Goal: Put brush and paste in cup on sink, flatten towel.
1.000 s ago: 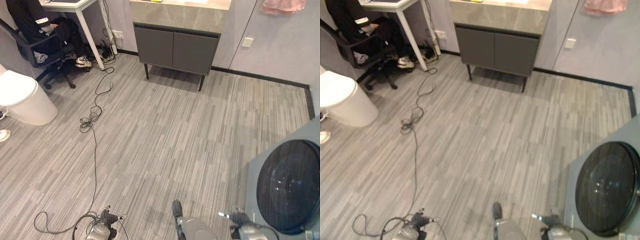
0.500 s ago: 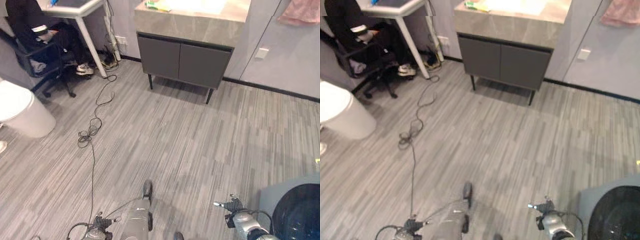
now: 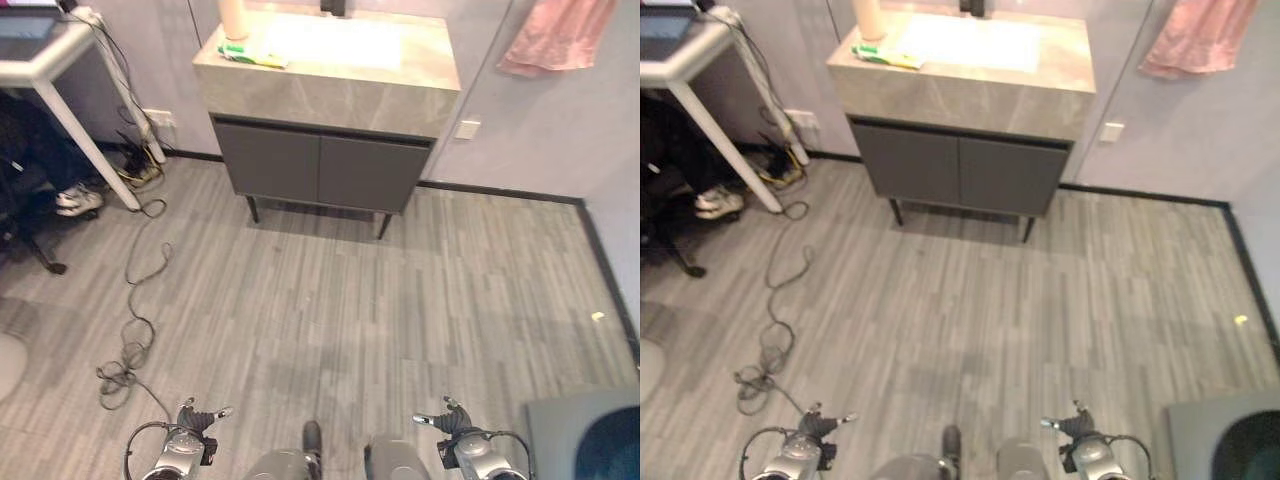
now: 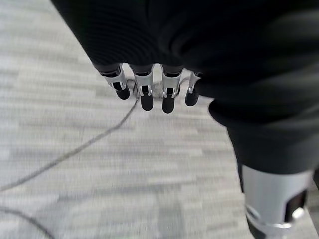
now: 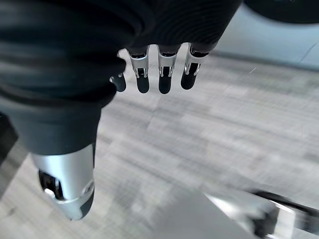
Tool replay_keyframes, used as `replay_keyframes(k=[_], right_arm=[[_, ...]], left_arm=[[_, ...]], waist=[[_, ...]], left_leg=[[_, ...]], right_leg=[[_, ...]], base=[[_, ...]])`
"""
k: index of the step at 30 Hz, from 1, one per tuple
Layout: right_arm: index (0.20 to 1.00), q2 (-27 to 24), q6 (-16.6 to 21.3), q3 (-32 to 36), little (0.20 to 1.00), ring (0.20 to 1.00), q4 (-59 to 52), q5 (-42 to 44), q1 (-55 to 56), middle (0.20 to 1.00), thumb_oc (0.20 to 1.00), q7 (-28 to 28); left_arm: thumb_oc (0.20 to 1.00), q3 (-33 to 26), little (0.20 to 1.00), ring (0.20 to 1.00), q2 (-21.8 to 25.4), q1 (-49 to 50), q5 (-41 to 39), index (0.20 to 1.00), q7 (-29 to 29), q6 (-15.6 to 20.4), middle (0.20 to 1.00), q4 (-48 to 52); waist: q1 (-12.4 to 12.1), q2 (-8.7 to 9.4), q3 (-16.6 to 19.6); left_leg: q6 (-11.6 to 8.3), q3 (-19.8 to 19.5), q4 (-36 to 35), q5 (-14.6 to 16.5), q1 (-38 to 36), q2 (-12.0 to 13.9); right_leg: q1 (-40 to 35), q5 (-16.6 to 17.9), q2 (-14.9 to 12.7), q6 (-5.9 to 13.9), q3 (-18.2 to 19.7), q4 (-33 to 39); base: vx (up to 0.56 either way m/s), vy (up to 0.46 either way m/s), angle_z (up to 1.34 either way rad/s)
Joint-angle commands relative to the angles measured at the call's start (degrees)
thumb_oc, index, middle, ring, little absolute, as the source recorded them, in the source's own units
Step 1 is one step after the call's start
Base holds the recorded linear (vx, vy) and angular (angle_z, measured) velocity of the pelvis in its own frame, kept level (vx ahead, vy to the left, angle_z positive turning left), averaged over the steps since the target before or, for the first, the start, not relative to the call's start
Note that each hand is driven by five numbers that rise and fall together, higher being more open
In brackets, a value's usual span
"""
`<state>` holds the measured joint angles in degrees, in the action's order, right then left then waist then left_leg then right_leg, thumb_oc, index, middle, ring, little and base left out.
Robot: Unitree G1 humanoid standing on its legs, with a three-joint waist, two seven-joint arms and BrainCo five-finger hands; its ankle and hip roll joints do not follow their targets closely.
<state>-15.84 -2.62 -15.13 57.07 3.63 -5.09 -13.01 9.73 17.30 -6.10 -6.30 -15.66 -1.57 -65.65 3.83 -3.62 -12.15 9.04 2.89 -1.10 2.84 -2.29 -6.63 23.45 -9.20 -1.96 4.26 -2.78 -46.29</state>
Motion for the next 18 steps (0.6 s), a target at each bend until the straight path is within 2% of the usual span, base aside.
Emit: replay_keyframes(k=[1,5,6,7,8,9,10,11,12,14,15,16,17,18], right_arm=[[1.0,-2.26,0.76,1.16,1.0,1.0,0.86,0.27,-0.83,1.0,1.0,-0.32],[1.0,-2.27,0.76,1.15,1.0,1.0,0.86,0.27,-0.84,1.0,1.0,-0.32],[1.0,-2.27,0.65,1.29,1.0,1.0,0.85,0.28,-0.57,1.0,1.0,-0.49],[1.0,-2.48,0.42,1.87,1.0,1.0,0.7,0.38,-0.05,1.0,1.0,-0.88],[1.0,-2.41,0.32,2.51,1.0,1.0,0.57,0.44,0.42,1.0,1.0,-1.01],[1.0,-2.65,0.36,3.19,1.0,1.0,-0.09,0.14,2.18,1.0,1.0,-1.02],[1.0,-2.66,0.36,3.19,1.0,1.0,-0.1,0.14,2.17,1.0,1.0,-1.02],[1.0,-3.16,0.3,3.02,1.0,1.0,-0.03,0.08,2.1,1.0,1.0,-1.02],[1.0,-3.54,0.45,3.1,1.0,1.0,-0.13,0.23,1.93,1.0,1.0,-1.0],[1.0,-4.54,0.81,3.24,1.0,1.0,-1.19,0.3,1.7,1.0,1.0,-1.12],[1.0,-5.62,1.03,3.39,1.0,1.0,-1.35,0.3,1.7,1.0,1.0,-1.06],[1.0,-5.59,1.03,3.39,1.0,1.0,-1.35,0.3,1.69,1.0,1.0,-1.06],[1.0,-6.15,1.07,3.51,1.0,1.0,-1.83,0.12,1.75,1.0,1.0,-1.22],[1.0,-6.81,1.14,3.8,1.0,1.0,-2.26,0.22,1.33,1.0,1.0,-1.67]], left_arm=[[1.0,0.08,1.0,1.0,1.1,1.27,-0.95,1.0,-0.79,0.58,1.0,1.51],[1.0,0.07,1.0,1.0,1.1,1.26,-0.95,1.0,-0.79,0.58,1.0,1.5],[1.0,0.1,1.0,1.0,0.93,1.02,-0.4,1.0,-0.71,0.4,1.0,1.53],[1.0,0.37,1.0,1.0,0.35,0.43,0.64,1.0,-0.68,0.29,1.0,1.24],[1.0,0.81,1.0,1.0,0.05,0.02,1.25,1.0,-0.29,0.48,1.0,1.02],[1.0,1.73,1.0,1.0,-0.62,0.37,2.11,1.0,0.55,0.55,1.0,1.81],[1.0,1.73,1.0,1.0,-0.62,0.36,2.12,1.0,0.55,0.55,1.0,1.81],[1.0,2.07,1.0,1.0,-1.29,0.64,2.33,1.0,0.69,0.31,1.0,1.42],[1.0,2.17,1.0,1.0,-1.64,0.81,2.18,1.0,0.51,0.21,1.0,1.05],[1.0,2.17,1.0,1.0,-2.09,1.28,1.77,1.0,0.65,0.23,1.0,0.95],[1.0,2.45,1.0,1.0,-2.38,1.28,1.99,1.0,0.77,-0.04,1.0,0.46],[1.0,2.45,1.0,1.0,-2.35,1.28,1.99,1.0,0.77,-0.04,1.0,0.46],[1.0,2.67,1.0,1.0,-2.23,1.07,2.11,1.0,0.86,-0.11,1.0,0.57],[1.0,2.93,1.0,1.0,-1.99,0.64,1.94,1.0,0.74,-0.07,1.0,0.99]], waist=[[1.81,2.01,-0.8],[1.84,1.94,-0.77],[2.23,2.58,-0.55],[3.77,2.93,-0.69],[5.18,2.95,-0.66],[6.16,2.69,0.15],[6.18,2.67,0.1],[6.46,2.69,1.2],[6.81,2.24,1.91],[7.14,1.33,2.37],[6.94,0.88,2.25],[7.02,1.03,2.37],[6.78,1.29,2.08],[6.14,2.6,1.58]], left_leg=[[-7.48,-3.71,1.97,-2.94,2.84,2.03],[-7.5,-3.74,1.93,-2.99,2.88,2.1],[-7.59,-4.21,1.6,-2.23,1.53,1.42],[-8.12,-5.67,-0.09,-0.51,-2.3,0.63],[-8.57,-7.49,-0.75,0.65,-4.83,0.29],[-9.3,-10.28,-0.52,3.15,-9.51,0.77],[-9.31,-10.3,-0.53,3.15,-9.57,0.79],[-9.53,-10.08,0.51,4.95,-10.7,1.32],[-9.89,-10.68,2.18,4.31,-10.86,1.8],[-11.17,-11.17,7.92,3.42,-9.93,2.19],[-14.5,-10.01,18.26,-1.8,-7.32,2.9],[-14.49,-10.09,18.18,-2.01,-7.16,2.73],[-16.2,-9.01,24.85,-4.97,-4.92,3.25],[-17.27,-7.83,32.11,-7.52,-0.7,3.06]], right_leg=[[-5.81,10.38,3.57,2.74,0.95,22.73],[-5.88,10.55,3.63,2.73,0.9,22.97],[-4.87,11.68,3.36,3.37,0.86,27.3],[-3.91,14.6,2.82,4.3,1.01,36.99],[-2.79,16.95,1.73,4.88,2.26,41.82],[-4.0,17.83,1.17,4.68,2.29,43.05],[-4.06,17.83,1.18,4.68,2.27,43.07],[-5.17,18.81,1.58,4.09,2.88,42.43],[-5.41,18.41,2.86,3.4,3.14,40.71],[-6.27,16.36,3.68,2.41,1.88,38.75],[-9.32,13.93,4.46,1.24,0.91,37.95],[-9.2,14.04,4.27,1.27,0.9,38.03],[-10.93,13.43,4.31,0.81,0.89,38.25],[-12.81,12.82,3.6,0.38,1.24,38.89]], base=[[0.32,0.066,0.36],[0.08,0.006,0.59],[0.5,-0.025,0.07],[0.8,-0.064,-0.27],[1.15,-0.174,0.08],[0.79,-0.15,0.42],[0.78,-0.186,1.39],[0.45,-0.127,0.91],[0.57,-0.174,0.75],[0.48,-0.172,0.25],[0.4,-0.155,0.34],[0.38,-0.169,0.29],[0.2,-0.131,0.23],[0.32,-0.211,0.34]])
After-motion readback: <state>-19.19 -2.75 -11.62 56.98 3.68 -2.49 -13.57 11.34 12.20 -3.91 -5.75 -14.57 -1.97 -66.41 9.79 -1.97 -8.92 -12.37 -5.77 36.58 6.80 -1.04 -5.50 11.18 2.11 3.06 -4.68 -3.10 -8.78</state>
